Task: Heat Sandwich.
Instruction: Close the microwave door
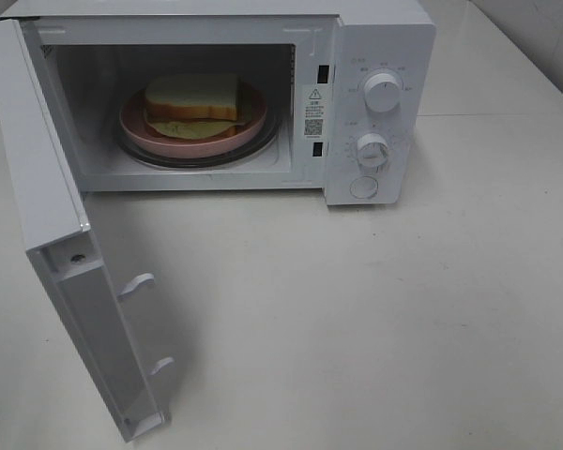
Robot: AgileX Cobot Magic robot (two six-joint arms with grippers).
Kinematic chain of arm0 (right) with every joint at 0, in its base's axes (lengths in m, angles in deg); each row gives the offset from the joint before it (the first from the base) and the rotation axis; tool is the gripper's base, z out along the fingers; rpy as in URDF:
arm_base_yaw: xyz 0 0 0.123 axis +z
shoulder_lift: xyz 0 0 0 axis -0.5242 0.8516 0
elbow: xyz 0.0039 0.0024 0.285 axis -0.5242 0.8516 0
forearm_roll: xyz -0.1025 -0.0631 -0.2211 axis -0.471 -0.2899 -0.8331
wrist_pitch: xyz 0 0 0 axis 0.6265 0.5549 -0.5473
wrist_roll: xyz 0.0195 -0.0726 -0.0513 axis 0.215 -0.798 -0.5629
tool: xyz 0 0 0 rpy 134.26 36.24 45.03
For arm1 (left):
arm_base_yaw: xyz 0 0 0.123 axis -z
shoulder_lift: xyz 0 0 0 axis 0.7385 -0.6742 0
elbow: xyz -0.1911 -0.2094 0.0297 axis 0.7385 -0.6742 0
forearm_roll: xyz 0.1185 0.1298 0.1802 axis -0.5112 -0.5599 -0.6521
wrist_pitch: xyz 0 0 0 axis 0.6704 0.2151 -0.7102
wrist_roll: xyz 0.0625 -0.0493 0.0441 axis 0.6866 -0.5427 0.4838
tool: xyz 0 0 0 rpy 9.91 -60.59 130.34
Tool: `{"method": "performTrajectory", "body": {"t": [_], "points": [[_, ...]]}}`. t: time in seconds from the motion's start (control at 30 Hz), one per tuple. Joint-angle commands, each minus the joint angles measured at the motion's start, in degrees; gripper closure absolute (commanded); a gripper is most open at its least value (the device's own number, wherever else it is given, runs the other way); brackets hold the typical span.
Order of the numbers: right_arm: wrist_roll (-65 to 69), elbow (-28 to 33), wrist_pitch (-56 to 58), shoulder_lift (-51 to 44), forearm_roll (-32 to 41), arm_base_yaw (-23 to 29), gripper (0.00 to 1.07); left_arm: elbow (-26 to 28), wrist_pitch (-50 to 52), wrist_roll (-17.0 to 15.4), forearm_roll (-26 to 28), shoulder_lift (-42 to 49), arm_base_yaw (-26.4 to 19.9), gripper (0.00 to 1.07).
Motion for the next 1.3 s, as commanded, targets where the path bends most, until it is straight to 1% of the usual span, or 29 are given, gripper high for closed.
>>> {"method": "performTrajectory", "body": {"t": [0.03,0.07,0.1,0.13,0.17,0.2,0.23,0.27,0.3,0.33,0.37,0.4,0.43,0.47,0.5,0.53,0.57,0.67,0.7,0.8,0.83,0.87,0.97,1.0,1.03,1.1,1.13,1.27,1.3], "points": [[-0.46,0.11,-0.63,-1.49,0.11,-0.23,0.32,0.4,3.44,-0.29,0.29,-3.21,-0.29,0.28],[-0.46,0.11,-0.63,-1.49,0.11,-0.23,0.32,0.4,4.35,-0.29,0.17,-4.93,-0.29,0.32],[-0.46,0.11,-0.63,-1.49,0.11,-0.23,0.32,0.4,6.88,-0.29,-0.29,-8.08,-0.29,0.41],[-0.46,0.11,-0.63,-1.49,0.11,-0.23,0.32,0.4,8.19,-0.29,-0.57,-9.91,-0.29,0.46],[-0.46,0.11,-0.63,-1.49,0.11,-0.23,0.32,0.4,9.22,-0.29,-0.69,-11.34,-0.29,0.5],[-0.46,0.11,-0.63,-1.49,0.11,-0.23,0.32,0.4,9.22,-0.29,-0.69,-11.34,-0.29,0.5],[-0.46,0.11,-0.63,-1.49,0.11,-0.23,0.32,0.29,10.71,-0.29,-0.8,-13.18,-0.29,0.56],[-0.46,0.11,-0.63,-1.49,0.11,-0.23,0.32,0.23,12.83,-0.29,-0.8,-16.79,-0.29,0.65],[-0.46,0.11,-0.63,-1.49,0.11,-0.23,0.32,0.23,13.98,-0.29,-0.8,-18.62,-0.29,0.7],[-0.46,0.11,-0.63,-1.49,0.11,-0.23,0.32,0.23,14.9,-0.29,-0.86,-20.11,-0.29,0.75],[-0.46,0.11,-0.63,-1.49,0.11,-0.23,0.32,0.23,14.9,-0.29,-0.86,-20.11,-0.29,0.75],[-0.46,0.11,-0.63,-1.49,0.11,-0.23,0.32,0.23,15.81,-0.29,-1.03,-22.0,-0.29,0.81],[-0.46,0.11,-0.63,-1.49,0.11,-0.23,0.32,0.23,17.3,-0.29,-1.09,-25.38,-0.29,0.93],[-0.52,0.11,-0.63,-1.49,0.11,-0.23,0.32,0.17,18.16,-0.29,-1.09,-27.27,-0.29,1.01],[-0.52,0.11,-0.63,-1.49,0.11,-0.23,0.32,0.17,18.16,-0.29,-1.09,-27.27,-0.29,1.01],[-0.52,0.11,-0.63,-1.49,0.11,-0.23,0.32,0.17,18.96,-0.29,-1.09,-28.71,-0.29,1.07],[-0.52,0.11,-0.63,-1.49,0.11,-0.23,0.32,-0.11,21.31,-0.17,-1.26,-32.49,-0.29,1.07],[-0.52,0.11,-0.63,-1.49,0.11,-0.23,0.32,-1.32,24.98,-0.17,-1.83,-35.18,-0.29,1.07],[-0.52,0.11,-0.63,-1.49,0.11,-0.23,0.32,-3.04,29.91,-0.17,-2.12,-37.41,-0.29,1.07],[-0.52,0.11,-0.63,-1.49,0.11,-0.23,0.32,-6.25,38.33,-0.17,-2.12,-40.28,-0.29,1.07],[-0.52,0.11,-0.63,-1.49,0.11,-0.23,0.32,-6.25,38.33,-0.17,-2.12,-40.28,-0.29,1.07],[-0.52,0.11,-0.63,-1.49,0.11,-0.23,0.32,-8.48,44.46,-0.17,-2.12,-42.0,-0.29,1.07],[-0.52,0.11,-0.63,-1.49,0.11,-0.23,0.32,-11.17,54.72,-0.17,-2.12,-44.35,-0.29,1.07],[-0.52,0.11,-0.63,-1.49,0.11,-0.23,0.32,-11.17,54.72,-0.17,-2.12,-44.35,-0.29,1.07],[-0.52,0.11,-0.63,-1.49,0.11,-0.23,0.32,-12.49,59.87,-0.17,-2.12,-46.07,-0.29,1.07],[-0.52,0.11,-0.63,-1.49,0.11,-0.23,0.32,-13.29,64.29,-0.23,-2.12,-48.36,-0.29,1.07],[-0.52,0.11,-0.63,-1.49,0.11,-0.23,0.32,-13.29,64.29,-0.23,-2.12,-48.36,-0.29,1.07],[-0.46,0.11,-0.63,-1.49,0.11,-0.23,0.32,-13.41,74.26,-0.23,-2.64,-56.38,-0.29,1.07],[-0.46,0.11,-0.63,-1.49,0.11,-0.23,0.32,-13.41,74.26,-0.23,-2.64,-56.38,-0.29,1.07]]}}
